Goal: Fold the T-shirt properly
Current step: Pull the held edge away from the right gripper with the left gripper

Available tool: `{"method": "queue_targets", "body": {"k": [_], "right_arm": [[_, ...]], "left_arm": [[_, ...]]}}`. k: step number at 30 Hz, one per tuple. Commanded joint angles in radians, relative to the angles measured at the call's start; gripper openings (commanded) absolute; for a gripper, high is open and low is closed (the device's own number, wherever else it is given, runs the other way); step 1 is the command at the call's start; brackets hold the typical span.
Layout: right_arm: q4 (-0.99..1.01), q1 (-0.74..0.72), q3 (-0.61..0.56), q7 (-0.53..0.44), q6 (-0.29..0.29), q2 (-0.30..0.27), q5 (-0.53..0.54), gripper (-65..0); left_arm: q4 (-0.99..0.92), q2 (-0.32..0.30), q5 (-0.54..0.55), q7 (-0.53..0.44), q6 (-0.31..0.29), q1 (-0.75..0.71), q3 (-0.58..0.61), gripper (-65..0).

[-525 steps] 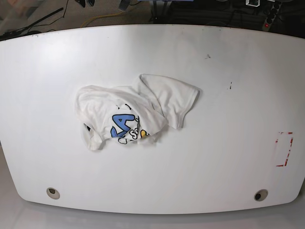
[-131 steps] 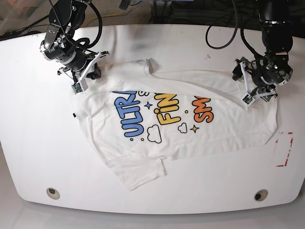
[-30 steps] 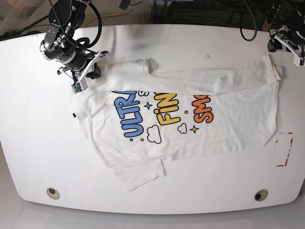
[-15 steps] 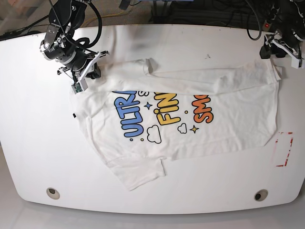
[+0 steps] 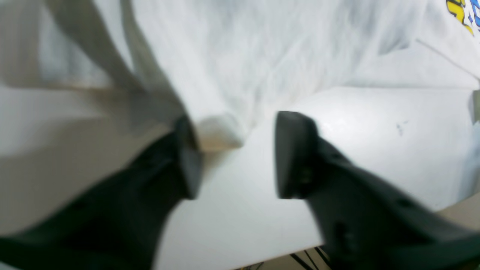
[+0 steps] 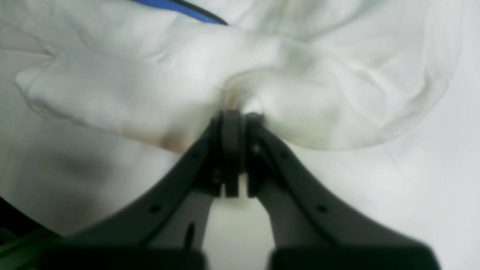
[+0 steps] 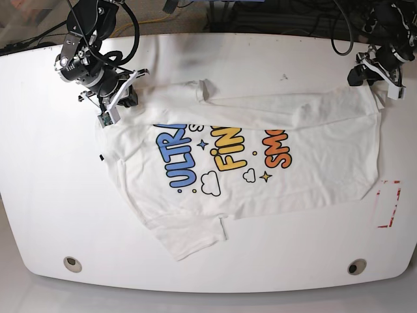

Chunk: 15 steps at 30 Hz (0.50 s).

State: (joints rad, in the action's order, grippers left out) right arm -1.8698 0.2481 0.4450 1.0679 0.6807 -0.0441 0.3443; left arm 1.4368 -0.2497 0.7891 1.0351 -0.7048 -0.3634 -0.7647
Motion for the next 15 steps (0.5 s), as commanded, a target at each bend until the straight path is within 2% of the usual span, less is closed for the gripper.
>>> {"method": "queue_targets", "body": {"k": [1,3,5,15], "right_arm": [[-0.017,-0.006,0.002,-0.016,0.003,-0.006,0.012,-65.0],[-0.017,-0.006,0.002,-0.016,0.003,-0.006,0.012,-65.0],[-0.017,-0.006,0.002,-0.016,0.003,-0.006,0.012,-65.0],[-0.018,-0.006,0.002,-0.015,0.003,-0.006,0.012,-65.0]], "left_arm": [[0.002,-0.006,-0.035,0.049,0.007,-0.009,0.001,-49.3],[0.002,-0.006,-0.035,0.049,0.007,-0.009,0.001,-58.6],[0.002,-0.007,-0.035,0.049,0.007,-0.009,0.001,-64.7],[0.009,-0.009,-0.035,0.049,0.007,-0.009,-0.002,-65.0]]}}
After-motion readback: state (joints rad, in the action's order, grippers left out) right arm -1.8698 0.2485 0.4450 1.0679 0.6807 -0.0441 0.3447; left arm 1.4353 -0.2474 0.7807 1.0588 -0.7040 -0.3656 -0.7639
